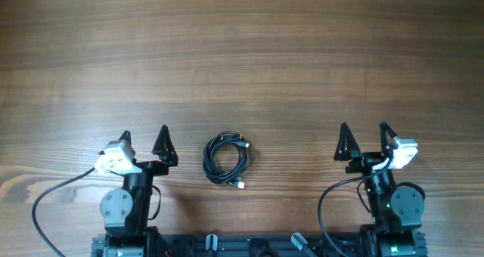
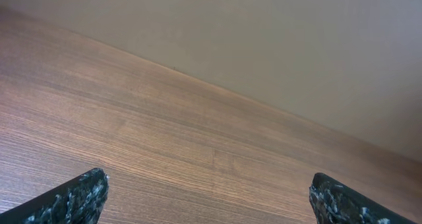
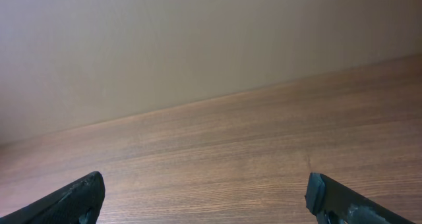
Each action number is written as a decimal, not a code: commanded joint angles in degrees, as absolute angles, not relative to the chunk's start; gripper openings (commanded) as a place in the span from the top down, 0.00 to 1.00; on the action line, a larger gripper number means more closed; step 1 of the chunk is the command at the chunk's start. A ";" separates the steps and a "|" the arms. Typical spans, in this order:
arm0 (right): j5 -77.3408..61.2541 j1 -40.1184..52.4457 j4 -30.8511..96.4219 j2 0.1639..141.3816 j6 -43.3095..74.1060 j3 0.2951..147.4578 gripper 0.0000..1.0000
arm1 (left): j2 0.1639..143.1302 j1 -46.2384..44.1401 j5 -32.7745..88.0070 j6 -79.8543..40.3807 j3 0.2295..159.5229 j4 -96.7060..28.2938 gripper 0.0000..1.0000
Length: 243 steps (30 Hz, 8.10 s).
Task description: Untangle cables
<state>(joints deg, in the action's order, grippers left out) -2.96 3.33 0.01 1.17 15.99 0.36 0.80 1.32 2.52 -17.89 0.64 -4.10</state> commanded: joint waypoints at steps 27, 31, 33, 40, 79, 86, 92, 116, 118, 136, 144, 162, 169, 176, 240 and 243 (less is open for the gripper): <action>-3.88 3.53 -0.10 1.30 15.18 0.32 0.00 | 0.54 1.76 7.70 -16.95 0.89 -3.88 0.00; -3.88 3.53 -0.10 1.30 15.20 0.32 0.00 | 0.86 1.76 10.24 -16.95 4.14 -7.51 0.00; -3.88 3.53 -0.10 1.30 15.18 0.32 0.00 | 2.00 1.76 10.26 -16.93 6.85 -10.81 0.00; -3.88 3.53 -0.10 1.30 15.18 0.32 0.00 | 14.63 1.76 12.36 -16.69 20.86 -21.67 0.00; -3.88 3.53 -0.10 1.30 15.18 0.32 0.00 | 84.51 -23.42 1.85 -13.72 61.71 -58.59 0.00; -3.88 3.53 -0.10 1.30 15.20 0.32 0.00 | 85.01 -25.02 1.83 -13.74 57.93 -55.57 0.00; -3.88 3.53 -0.10 1.30 15.18 0.32 0.00 | 88.03 -25.02 1.85 -13.74 55.81 -53.41 0.00; -3.88 3.53 -0.10 1.30 15.20 0.32 0.00 | 97.69 -25.04 2.09 -12.27 53.47 -48.42 0.00; -3.88 3.53 -0.10 1.30 15.18 0.30 0.00 | 97.69 -25.04 2.11 -12.45 52.58 -46.52 0.00; -3.88 3.53 -0.10 1.30 15.18 0.32 0.00 | 97.69 -25.04 2.04 -12.43 49.76 -38.72 0.96; -3.88 3.53 -0.10 1.30 15.16 0.30 0.00 | 97.62 -25.02 2.04 -12.45 49.78 -36.53 0.96; -3.88 3.53 -0.10 1.30 15.20 0.32 0.00 | 84.99 -25.02 -5.06 -12.43 49.93 -18.11 0.96; -3.88 3.53 -0.10 1.30 15.18 0.32 0.00 | 81.01 -25.02 -5.04 -12.45 49.93 -13.56 0.96; -3.88 3.53 -0.10 1.30 15.18 0.30 0.00 | 77.41 -25.02 -5.06 -12.47 49.93 -8.23 0.96; -49.06 3.53 -18.06 26.85 14.50 14.85 0.00 | 73.84 -17.04 32.01 -29.26 49.93 16.12 0.96; -55.40 3.53 -17.93 37.26 13.45 21.15 0.00 | 73.84 -17.02 24.95 -34.22 49.93 12.38 0.96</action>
<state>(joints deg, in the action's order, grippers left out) -47.68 3.33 -17.82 29.45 16.32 14.87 75.11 -17.23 34.00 -27.92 49.98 15.35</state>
